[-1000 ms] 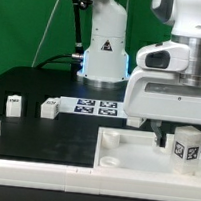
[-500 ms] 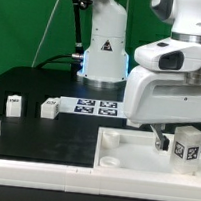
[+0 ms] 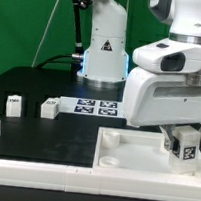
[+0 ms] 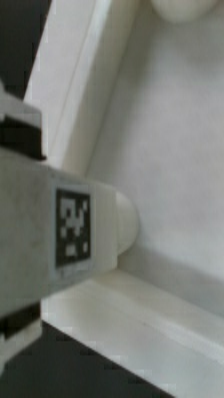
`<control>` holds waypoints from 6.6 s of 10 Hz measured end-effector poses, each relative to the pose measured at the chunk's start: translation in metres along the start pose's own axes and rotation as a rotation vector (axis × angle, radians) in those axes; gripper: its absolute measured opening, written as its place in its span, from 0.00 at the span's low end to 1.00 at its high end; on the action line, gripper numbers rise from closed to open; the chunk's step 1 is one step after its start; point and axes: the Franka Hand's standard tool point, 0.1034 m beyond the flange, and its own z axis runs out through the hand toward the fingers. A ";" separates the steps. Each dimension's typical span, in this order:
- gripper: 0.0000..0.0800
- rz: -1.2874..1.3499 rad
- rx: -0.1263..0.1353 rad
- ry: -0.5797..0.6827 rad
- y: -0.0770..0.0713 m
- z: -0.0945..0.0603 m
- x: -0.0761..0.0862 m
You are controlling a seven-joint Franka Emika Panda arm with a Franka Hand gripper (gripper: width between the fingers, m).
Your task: Assemble one leg
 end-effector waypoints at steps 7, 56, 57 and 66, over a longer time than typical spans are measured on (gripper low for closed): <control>0.36 0.645 0.003 -0.003 -0.002 0.002 0.000; 0.68 1.267 -0.006 -0.006 -0.005 0.001 -0.001; 0.77 1.254 -0.005 -0.005 -0.005 0.001 -0.001; 0.81 0.414 -0.007 -0.004 -0.008 0.001 0.000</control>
Offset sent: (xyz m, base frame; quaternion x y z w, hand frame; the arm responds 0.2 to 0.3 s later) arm 0.0032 -0.0018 -0.0065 -0.0176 -0.0048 0.2611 0.9651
